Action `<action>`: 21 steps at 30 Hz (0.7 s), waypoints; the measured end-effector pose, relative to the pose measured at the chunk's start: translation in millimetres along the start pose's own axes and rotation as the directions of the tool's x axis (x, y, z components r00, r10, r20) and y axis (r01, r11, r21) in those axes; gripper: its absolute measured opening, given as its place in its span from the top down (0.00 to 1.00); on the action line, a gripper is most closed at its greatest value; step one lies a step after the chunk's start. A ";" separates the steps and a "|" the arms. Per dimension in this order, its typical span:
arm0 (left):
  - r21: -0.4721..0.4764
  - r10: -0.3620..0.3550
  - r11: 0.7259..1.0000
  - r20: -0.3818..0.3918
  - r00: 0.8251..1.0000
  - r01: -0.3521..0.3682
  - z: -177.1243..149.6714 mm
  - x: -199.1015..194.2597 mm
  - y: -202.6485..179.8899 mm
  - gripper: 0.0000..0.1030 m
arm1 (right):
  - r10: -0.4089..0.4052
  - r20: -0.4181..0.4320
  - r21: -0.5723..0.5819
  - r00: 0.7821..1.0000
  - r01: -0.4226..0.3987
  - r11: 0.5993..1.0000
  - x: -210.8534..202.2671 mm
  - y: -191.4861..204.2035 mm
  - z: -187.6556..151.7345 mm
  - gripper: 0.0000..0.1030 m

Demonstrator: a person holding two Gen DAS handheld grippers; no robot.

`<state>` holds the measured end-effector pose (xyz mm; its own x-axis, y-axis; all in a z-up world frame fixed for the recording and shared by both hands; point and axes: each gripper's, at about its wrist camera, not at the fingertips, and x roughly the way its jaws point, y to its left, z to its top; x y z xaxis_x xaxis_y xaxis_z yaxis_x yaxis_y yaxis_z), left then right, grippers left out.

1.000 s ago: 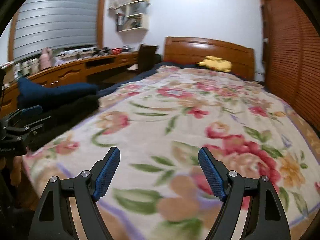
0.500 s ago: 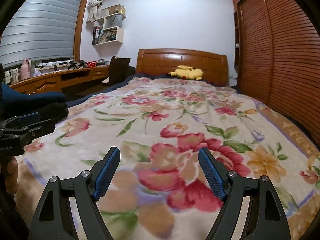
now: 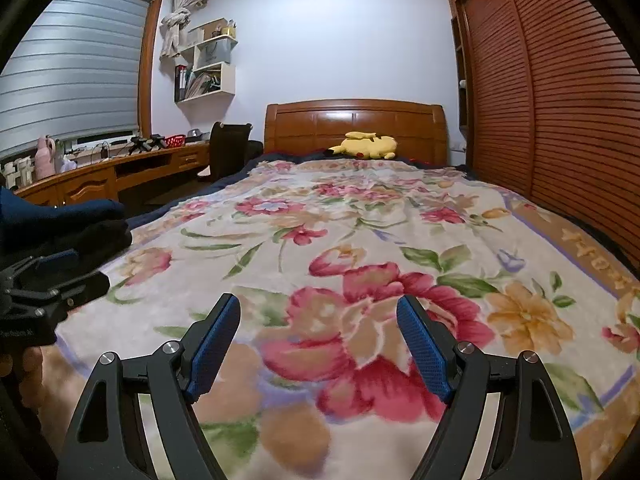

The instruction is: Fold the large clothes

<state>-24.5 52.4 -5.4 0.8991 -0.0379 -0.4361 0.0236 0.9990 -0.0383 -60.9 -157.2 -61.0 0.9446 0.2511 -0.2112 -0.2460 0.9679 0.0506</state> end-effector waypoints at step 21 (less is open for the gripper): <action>0.003 0.011 1.000 0.007 1.000 -0.011 -2.9 0.9 0.3 0.00 | -0.001 -0.001 -0.010 1.000 0.001 1.000 9.9 -7.7 -5.4 0.20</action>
<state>-25.0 52.5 -8.4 0.9023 -0.0265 -0.4303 0.0146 0.9994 -0.0309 -50.8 -162.1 -68.7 0.9446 0.2505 -0.2119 -0.2474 0.9680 0.0411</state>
